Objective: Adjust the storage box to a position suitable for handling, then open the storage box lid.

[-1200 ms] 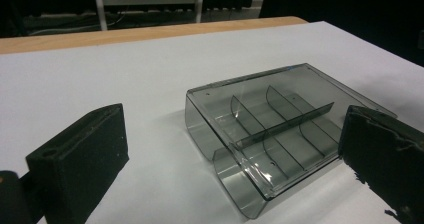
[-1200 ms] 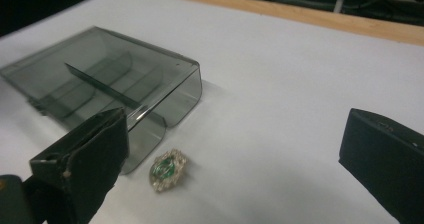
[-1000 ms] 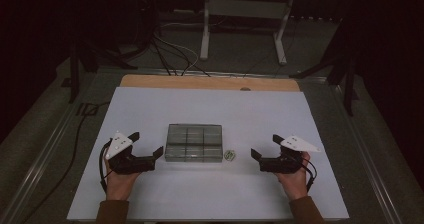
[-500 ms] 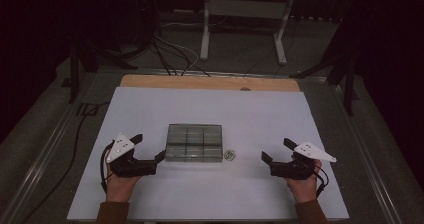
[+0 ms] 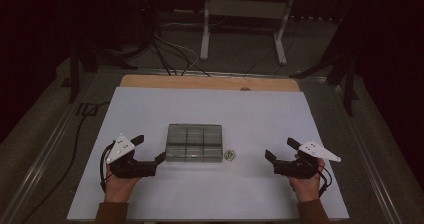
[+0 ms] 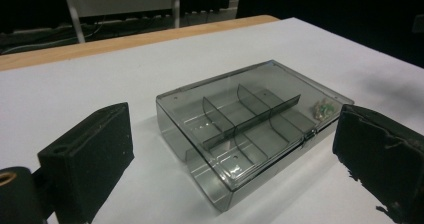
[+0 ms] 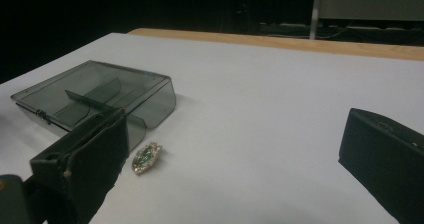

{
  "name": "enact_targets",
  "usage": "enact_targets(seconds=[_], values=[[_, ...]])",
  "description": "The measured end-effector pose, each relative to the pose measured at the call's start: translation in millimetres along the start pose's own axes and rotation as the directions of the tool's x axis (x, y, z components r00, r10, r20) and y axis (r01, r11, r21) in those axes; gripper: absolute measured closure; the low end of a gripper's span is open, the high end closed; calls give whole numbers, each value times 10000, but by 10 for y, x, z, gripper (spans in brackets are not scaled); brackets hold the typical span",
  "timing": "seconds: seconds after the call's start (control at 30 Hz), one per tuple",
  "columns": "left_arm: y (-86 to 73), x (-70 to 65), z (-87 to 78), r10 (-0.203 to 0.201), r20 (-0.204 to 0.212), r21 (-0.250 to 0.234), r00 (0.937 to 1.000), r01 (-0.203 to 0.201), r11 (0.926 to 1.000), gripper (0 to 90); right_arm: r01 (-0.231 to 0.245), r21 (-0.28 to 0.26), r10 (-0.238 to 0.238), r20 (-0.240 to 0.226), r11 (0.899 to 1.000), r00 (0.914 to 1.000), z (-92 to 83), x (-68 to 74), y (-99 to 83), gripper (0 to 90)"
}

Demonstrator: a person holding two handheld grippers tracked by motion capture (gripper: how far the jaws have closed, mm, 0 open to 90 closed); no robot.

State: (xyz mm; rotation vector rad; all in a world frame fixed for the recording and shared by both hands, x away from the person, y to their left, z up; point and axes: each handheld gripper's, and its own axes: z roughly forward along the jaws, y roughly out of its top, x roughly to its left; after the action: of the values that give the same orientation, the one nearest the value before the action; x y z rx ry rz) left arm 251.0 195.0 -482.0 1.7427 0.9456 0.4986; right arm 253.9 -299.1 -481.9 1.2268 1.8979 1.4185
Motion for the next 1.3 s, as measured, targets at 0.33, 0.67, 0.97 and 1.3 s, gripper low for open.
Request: enact_targets(seconds=[0.33, 0.67, 0.97, 1.3], values=[[-8, -6, 8, 9, 6, 74, 10000, -9, 10000, 31, -15, -168, 16, 63, 9999, 10000, -42, -13, 23, 0], [-39, -49, 75, 117, 262, 373, 9996, -127, 9992, 31, -27, -120, 27, 65, 9999, 10000, -38, -13, 18, 0], [7, -125, 84, 461, 710, 944, 9964, -527, 9941, 100, -159, -178, 162, 139, 9997, 9998, -51, -42, 16, 0], [25, -133, 61, 463, 1064, 865, 9932, -557, 9947, 539, -165, -159, 168, 166, 9997, 9997, -41, -43, 2, 0]])
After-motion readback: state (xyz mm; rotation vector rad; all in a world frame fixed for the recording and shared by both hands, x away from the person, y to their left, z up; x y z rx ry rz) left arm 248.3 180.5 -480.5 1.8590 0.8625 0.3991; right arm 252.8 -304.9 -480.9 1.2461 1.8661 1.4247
